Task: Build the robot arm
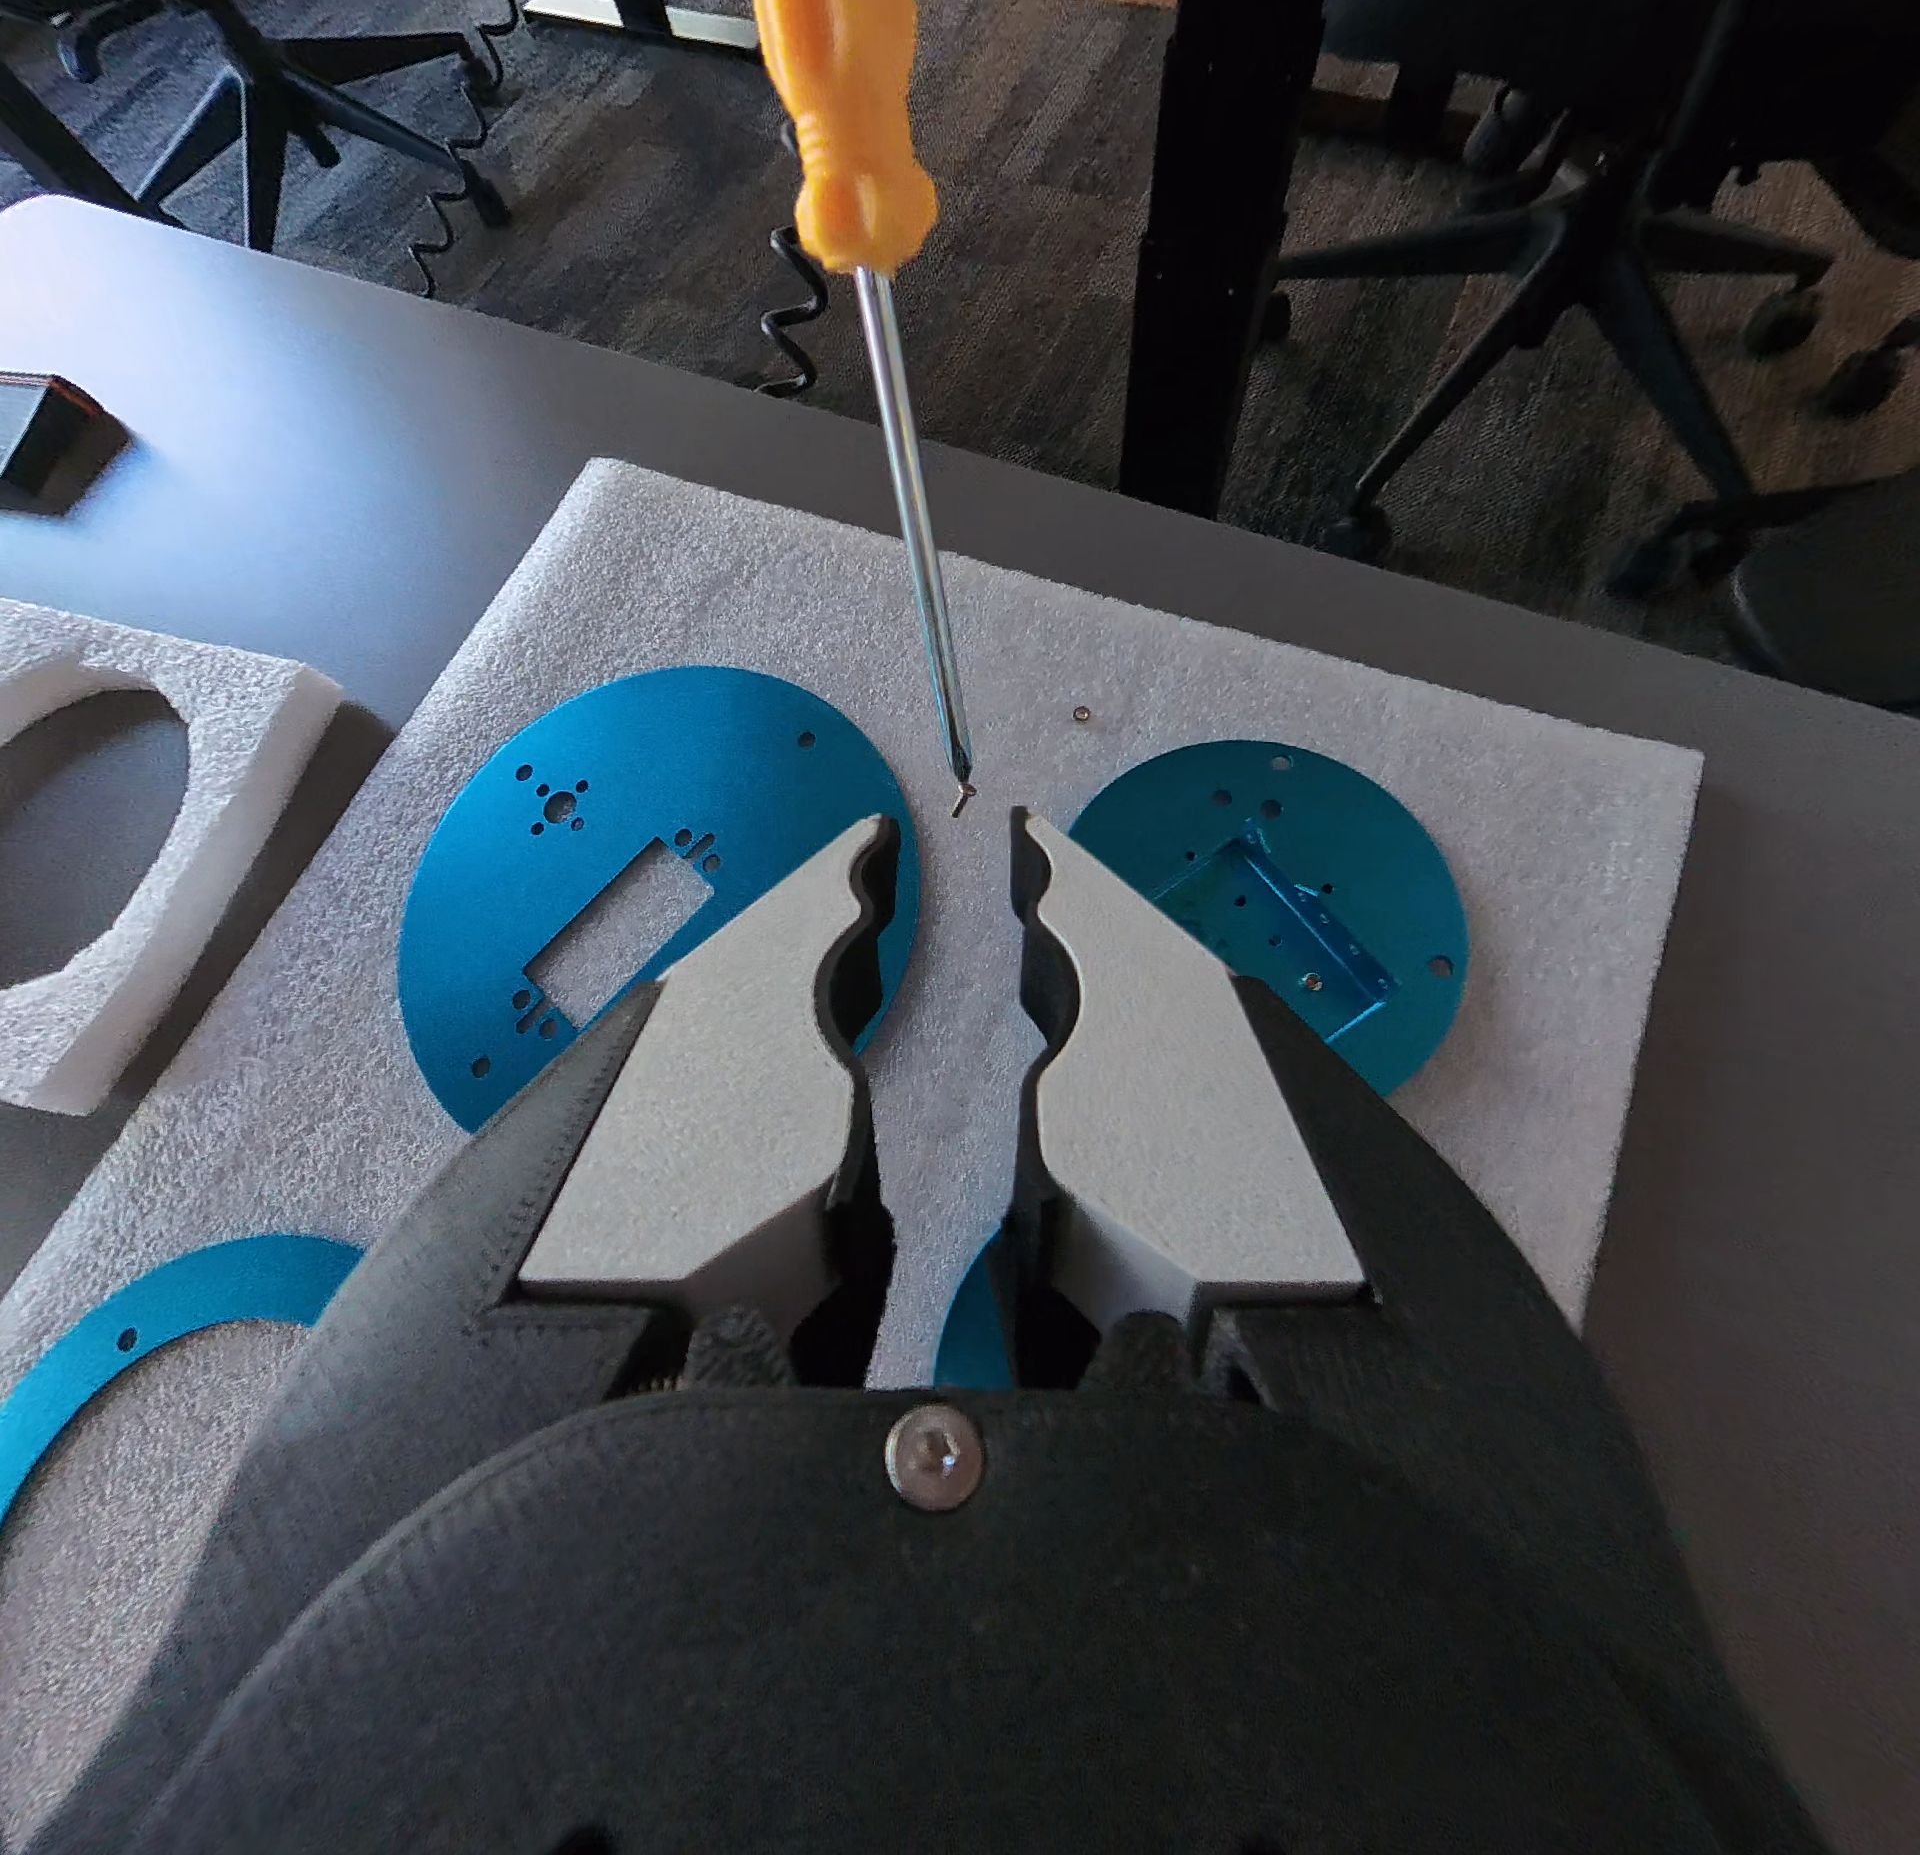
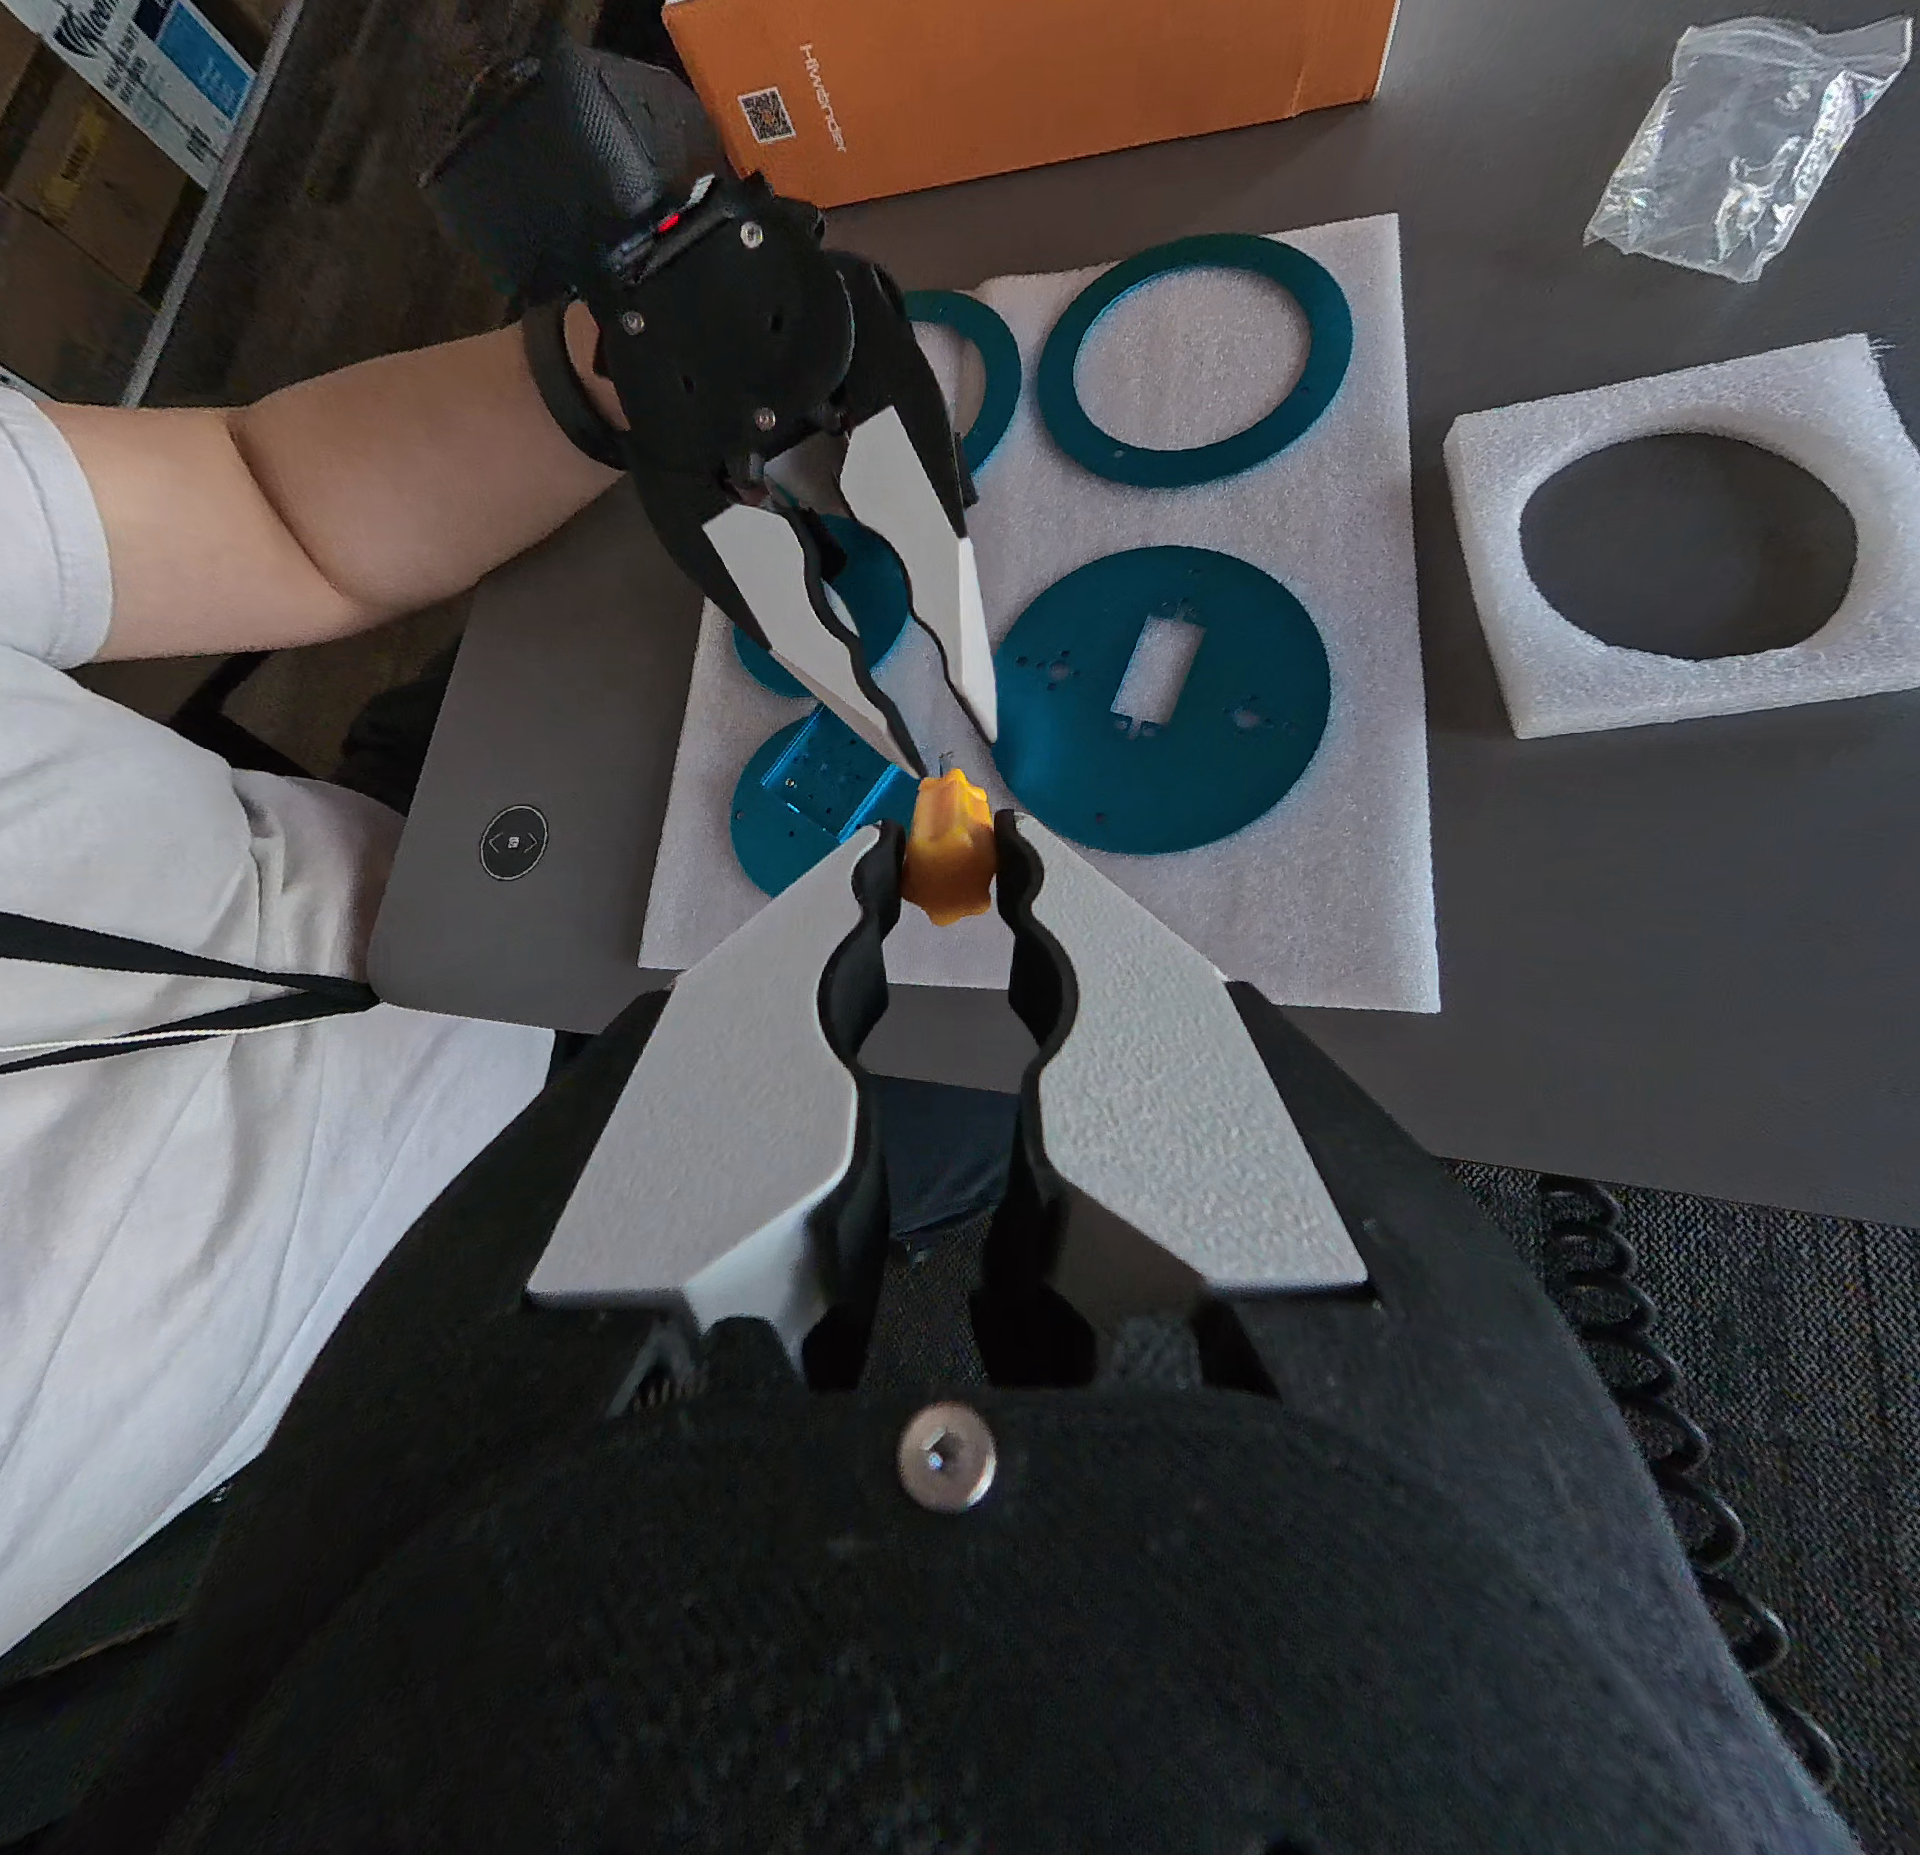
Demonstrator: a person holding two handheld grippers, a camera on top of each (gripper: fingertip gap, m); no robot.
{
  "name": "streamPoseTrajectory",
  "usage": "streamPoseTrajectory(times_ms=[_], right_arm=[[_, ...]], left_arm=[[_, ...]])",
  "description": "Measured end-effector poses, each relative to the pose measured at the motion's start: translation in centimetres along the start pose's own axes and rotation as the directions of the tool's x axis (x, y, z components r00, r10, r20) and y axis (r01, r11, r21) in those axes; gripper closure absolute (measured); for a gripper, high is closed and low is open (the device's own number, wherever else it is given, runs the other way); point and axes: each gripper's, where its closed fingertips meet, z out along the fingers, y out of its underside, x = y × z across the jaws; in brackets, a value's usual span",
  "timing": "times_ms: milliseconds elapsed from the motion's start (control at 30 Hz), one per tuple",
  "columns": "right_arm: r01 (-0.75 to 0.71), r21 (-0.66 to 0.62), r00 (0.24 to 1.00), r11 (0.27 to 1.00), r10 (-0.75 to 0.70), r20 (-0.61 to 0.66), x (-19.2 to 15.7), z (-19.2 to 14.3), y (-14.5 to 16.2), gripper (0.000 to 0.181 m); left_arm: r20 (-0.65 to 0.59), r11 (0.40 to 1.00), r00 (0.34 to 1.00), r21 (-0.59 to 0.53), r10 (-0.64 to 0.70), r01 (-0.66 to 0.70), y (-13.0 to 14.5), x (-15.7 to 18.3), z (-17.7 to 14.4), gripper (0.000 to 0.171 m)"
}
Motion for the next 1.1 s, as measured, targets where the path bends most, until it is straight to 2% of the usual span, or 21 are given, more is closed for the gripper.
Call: streamPoseTrajectory(times_ms=[100,200,367,400,533,633,700,800,900,933,1000,1100], right_arm=[[-0.003,0.013,1.000,1.000,0.003,0.002,0.0,-0.2,-0.2,0.164],[-0.017,0.021,1.000,1.000,0.017,0.011,0.2,-0.3,-0.2,0.164],[-0.072,0.042,0.996,0.997,0.069,0.054,0.6,0.6,0.3,0.165],[-0.086,0.052,0.994,0.995,0.082,0.068,0.6,1.2,0.4,0.165],[-0.144,0.070,0.983,0.987,0.134,0.128,0.6,3.6,1.1,0.165],[-0.151,0.082,0.985,0.985,0.142,0.102,1.1,4.0,1.7,0.165],[-0.144,0.088,0.986,0.986,0.135,0.101,1.1,3.8,1.9,0.165],[-0.137,0.100,0.988,0.986,0.128,0.087,1.2,3.1,1.8,0.165],[-0.142,0.113,0.988,0.983,0.134,0.075,1.6,2.2,1.7,0.165],[-0.143,0.115,0.988,0.983,0.136,0.068,1.8,1.9,1.7,0.165],[-0.138,0.121,0.990,0.983,0.132,0.054,2.2,1.4,1.7,0.165],[-0.142,0.121,0.989,0.982,0.136,0.053,2.8,0.8,1.9,0.165]], left_arm=[[0.013,0.999,1.000,0.031,0.021,-0.021,-0.4,-0.2,0.2,0.171],[0.028,0.999,0.999,0.002,0.038,-0.038,0.2,-0.2,-0.2,0.171],[0.122,0.979,0.992,-0.204,0.025,0.000,4.3,-1.0,-1.9,0.171],[0.126,0.978,0.992,-0.207,0.021,0.006,4.4,-0.9,-2.2,0.170],[0.142,0.957,0.990,-0.288,-0.002,0.044,5.0,-1.6,-3.3,0.140],[0.117,0.947,0.993,-0.314,-0.025,0.061,5.1,-1.8,-3.9,0.132],[0.127,0.956,0.990,-0.276,-0.063,0.097,4.5,-2.3,-4.4,0.132],[0.165,0.977,0.978,-0.146,-0.131,0.155,2.8,-2.6,-5.7,0.132],[0.146,0.969,0.959,-0.021,-0.242,0.247,1.3,-0.5,-6.8,0.122],[0.130,0.955,0.947,0.016,-0.295,0.295,0.7,0.6,-6.9,0.114],[0.104,0.928,0.922,0.072,-0.373,0.367,-0.3,3.1,-6.6,0.113],[0.213,0.922,0.897,0.090,-0.388,0.378,-0.4,4.9,-6.0,0.114]])
